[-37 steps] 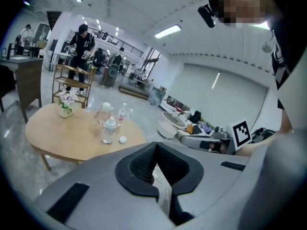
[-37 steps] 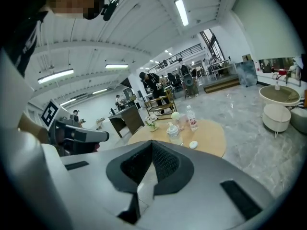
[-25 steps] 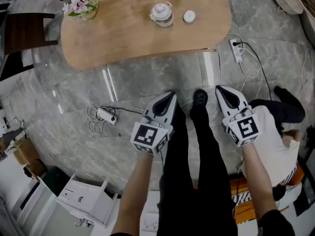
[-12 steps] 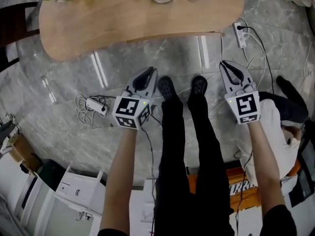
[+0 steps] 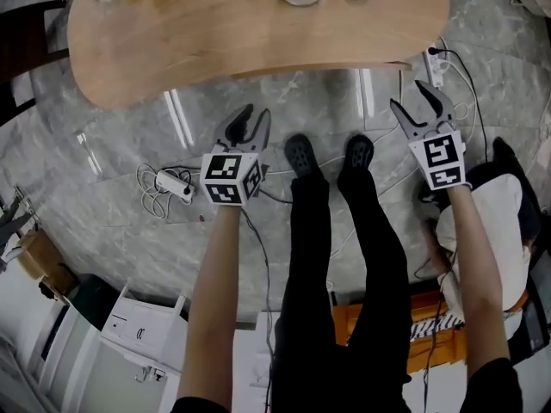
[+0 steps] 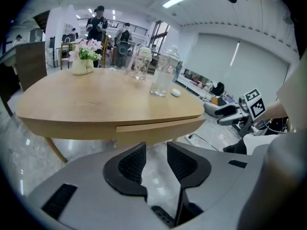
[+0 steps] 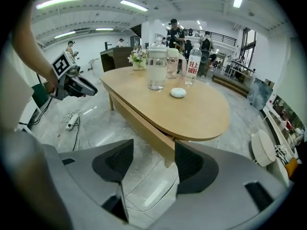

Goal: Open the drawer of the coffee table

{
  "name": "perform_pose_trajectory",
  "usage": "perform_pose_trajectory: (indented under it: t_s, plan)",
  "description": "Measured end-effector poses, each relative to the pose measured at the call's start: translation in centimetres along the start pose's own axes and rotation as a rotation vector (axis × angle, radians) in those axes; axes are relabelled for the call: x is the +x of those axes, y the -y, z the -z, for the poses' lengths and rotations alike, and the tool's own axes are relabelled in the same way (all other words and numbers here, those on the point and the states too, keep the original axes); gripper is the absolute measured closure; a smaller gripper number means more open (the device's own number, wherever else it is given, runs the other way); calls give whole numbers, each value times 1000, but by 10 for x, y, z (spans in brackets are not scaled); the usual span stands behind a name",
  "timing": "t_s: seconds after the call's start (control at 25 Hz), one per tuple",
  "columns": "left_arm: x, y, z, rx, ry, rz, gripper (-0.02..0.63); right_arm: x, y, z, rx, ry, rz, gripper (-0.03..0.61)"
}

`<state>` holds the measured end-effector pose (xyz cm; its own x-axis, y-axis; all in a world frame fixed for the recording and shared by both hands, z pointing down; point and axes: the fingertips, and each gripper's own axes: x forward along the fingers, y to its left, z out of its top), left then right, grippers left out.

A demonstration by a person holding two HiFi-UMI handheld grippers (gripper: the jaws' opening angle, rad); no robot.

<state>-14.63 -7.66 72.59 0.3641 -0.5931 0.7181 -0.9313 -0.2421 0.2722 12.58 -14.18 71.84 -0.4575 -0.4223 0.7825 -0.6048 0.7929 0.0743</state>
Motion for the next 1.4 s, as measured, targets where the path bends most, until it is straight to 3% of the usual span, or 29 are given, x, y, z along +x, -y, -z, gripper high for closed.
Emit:
perform_pose_trajectory:
  t_s: [0.32, 0.48, 0.64, 0.88, 1.4]
  plan:
    - [22, -44, 12, -8, -32, -80, 356, 45, 33, 25, -101, -124, 101, 324]
    - [36, -53, 15, 8, -40, -97, 316, 59, 38, 34, -177, -174, 90, 324]
    - [52, -55, 16, 46, -62, -94, 296, 70, 41, 36, -228, -198, 81, 324]
    - [63, -64, 7, 32, -54, -127, 290, 81, 42, 36, -252, -220, 74, 324]
    - [82, -68, -4, 115, -50, -120, 290, 92, 41, 37, -204, -219, 70, 325]
